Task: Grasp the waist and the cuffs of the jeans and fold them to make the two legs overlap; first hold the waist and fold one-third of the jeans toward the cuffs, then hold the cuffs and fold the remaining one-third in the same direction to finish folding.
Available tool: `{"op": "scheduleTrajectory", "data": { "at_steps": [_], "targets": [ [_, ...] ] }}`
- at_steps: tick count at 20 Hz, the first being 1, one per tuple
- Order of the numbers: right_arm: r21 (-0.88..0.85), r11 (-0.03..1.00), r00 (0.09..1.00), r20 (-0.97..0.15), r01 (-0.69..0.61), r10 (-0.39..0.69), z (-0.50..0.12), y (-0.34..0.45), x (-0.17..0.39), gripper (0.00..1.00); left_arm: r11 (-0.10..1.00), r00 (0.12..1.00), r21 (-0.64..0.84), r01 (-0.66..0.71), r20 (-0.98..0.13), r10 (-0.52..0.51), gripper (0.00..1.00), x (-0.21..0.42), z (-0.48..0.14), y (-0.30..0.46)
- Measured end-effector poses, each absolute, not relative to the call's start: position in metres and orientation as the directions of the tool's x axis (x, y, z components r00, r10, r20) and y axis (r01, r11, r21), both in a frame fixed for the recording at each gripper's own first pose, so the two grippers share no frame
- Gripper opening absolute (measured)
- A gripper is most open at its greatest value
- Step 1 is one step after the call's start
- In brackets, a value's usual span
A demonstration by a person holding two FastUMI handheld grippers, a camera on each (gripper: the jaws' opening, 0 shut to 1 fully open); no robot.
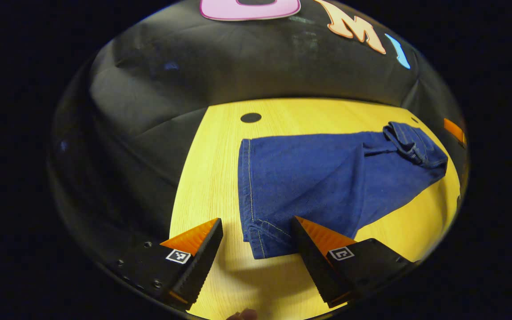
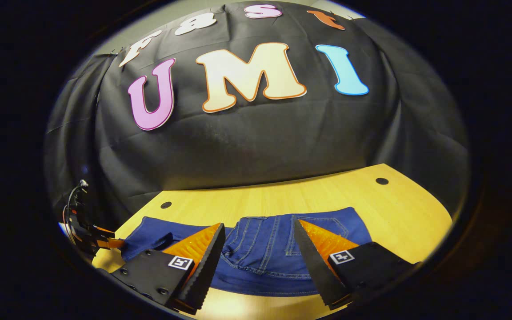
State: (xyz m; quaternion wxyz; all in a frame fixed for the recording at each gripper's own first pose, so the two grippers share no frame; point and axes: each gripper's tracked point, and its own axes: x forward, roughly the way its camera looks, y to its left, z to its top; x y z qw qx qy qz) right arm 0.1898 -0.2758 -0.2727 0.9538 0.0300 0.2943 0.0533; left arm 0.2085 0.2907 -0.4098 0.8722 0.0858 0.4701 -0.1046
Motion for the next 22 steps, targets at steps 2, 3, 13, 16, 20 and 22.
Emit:
{"op": "scheduleTrajectory", "data": {
  "at_steps": [2, 3, 13, 16, 20, 22],
  "targets": [
    [0.068, 0.995, 0.817, -0.567, -0.075, 0.101, -0.274, -0.281, 0.185, 0.95, 0.957, 0.495, 0.024, 0.288, -0.860, -0.128, 0.96, 0.207, -0.419, 0.288],
    [0.061, 0.995, 0.811, -0.577, -0.073, 0.095, -0.277, -0.283, 0.182, 0.95, 0.960, 0.502, 0.005, 0.280, -0.853, -0.142, 0.96, 0.213, -0.418, 0.285],
    [0.088, 0.993, 0.782, -0.612, -0.082, 0.119, -0.290, -0.269, 0.172, 0.95, 0.949, 0.423, -0.193, 0.250, -0.860, -0.287, 0.17, 0.203, -0.418, 0.250],
    [0.083, 0.993, 0.780, -0.615, -0.084, 0.117, -0.290, -0.274, 0.173, 0.87, 0.960, 0.443, -0.209, 0.188, -0.854, -0.273, 0.00, 0.205, -0.419, 0.249],
    [0.080, 0.993, 0.787, -0.605, -0.089, 0.119, -0.277, -0.278, 0.174, 0.95, 0.953, 0.496, -0.272, 0.137, -0.814, -0.303, 0.00, 0.209, -0.397, 0.234],
    [0.073, 0.993, 0.794, -0.596, -0.093, 0.119, -0.271, -0.285, 0.176, 0.95, 0.934, 0.519, -0.321, 0.155, -0.778, -0.353, 0.00, 0.212, -0.377, 0.212]
  ]
}}
